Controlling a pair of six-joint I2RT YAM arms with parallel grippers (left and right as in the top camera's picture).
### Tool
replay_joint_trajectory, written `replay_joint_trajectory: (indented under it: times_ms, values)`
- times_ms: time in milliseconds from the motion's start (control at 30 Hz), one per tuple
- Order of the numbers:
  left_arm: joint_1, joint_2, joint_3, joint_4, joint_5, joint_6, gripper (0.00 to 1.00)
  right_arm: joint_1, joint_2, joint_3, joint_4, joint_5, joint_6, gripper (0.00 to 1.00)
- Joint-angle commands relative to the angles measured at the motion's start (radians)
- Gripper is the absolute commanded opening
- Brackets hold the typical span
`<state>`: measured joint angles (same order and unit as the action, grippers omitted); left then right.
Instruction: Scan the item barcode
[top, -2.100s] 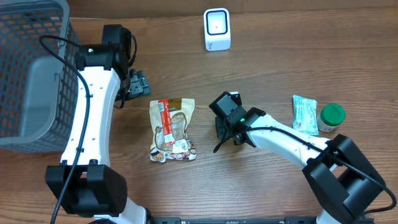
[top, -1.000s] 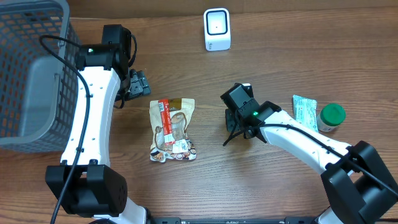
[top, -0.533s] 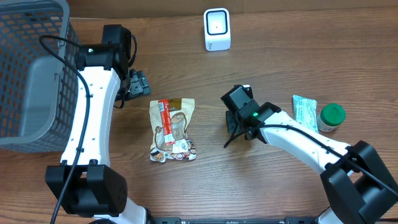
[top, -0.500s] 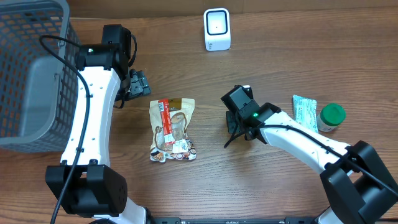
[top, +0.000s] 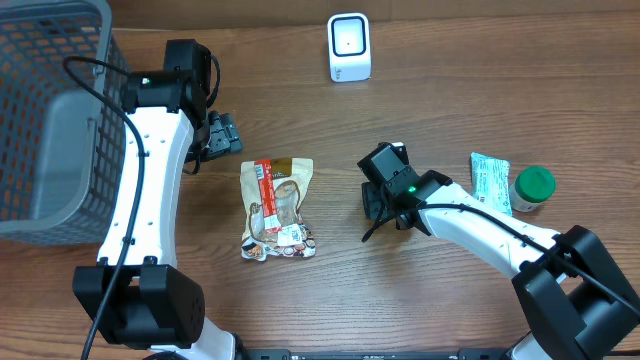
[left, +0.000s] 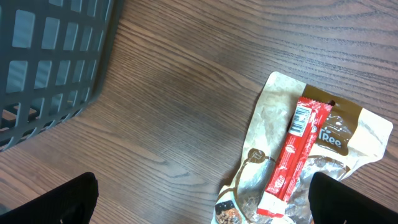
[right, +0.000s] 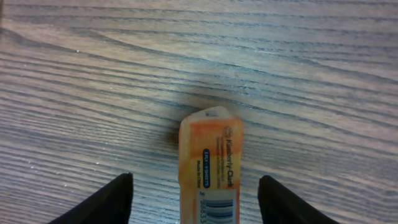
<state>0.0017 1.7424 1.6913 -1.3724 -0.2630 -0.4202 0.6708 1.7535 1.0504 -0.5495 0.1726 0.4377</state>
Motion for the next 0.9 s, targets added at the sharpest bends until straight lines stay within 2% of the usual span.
replay_joint_trajectory:
  times_ms: [0,167,233,433,500,867]
  values:
    - [-0.002,0.002,0.021,0.0,-0.006,-0.018,0.99,-0.005,-0.029,0.026,-0.007,0.01,-0.002,0.69]
    - [-0.002,0.002,0.021,0.0,-0.006,-0.018,1.0,-0.045,-0.089,0.114,-0.097,0.01,-0.002,0.71]
    - [-0.002,0.002,0.021,0.0,-0.006,-0.018,1.0,-0.071,-0.117,0.136,-0.119,0.01,-0.006,0.78]
    - [-0.002,0.002,0.021,0.0,-0.006,-0.018,1.0,-0.185,-0.172,0.148,-0.163,0.01,-0.073,0.87]
    - [-0.002,0.002,0.021,0.0,-0.006,-0.018,0.99,-0.211,-0.171,0.148,-0.191,0.01,-0.073,1.0]
    - [-0.002,0.002,0.021,0.0,-0.006,-0.018,1.0,-0.235,-0.171,0.148,-0.227,0.01,-0.072,1.0]
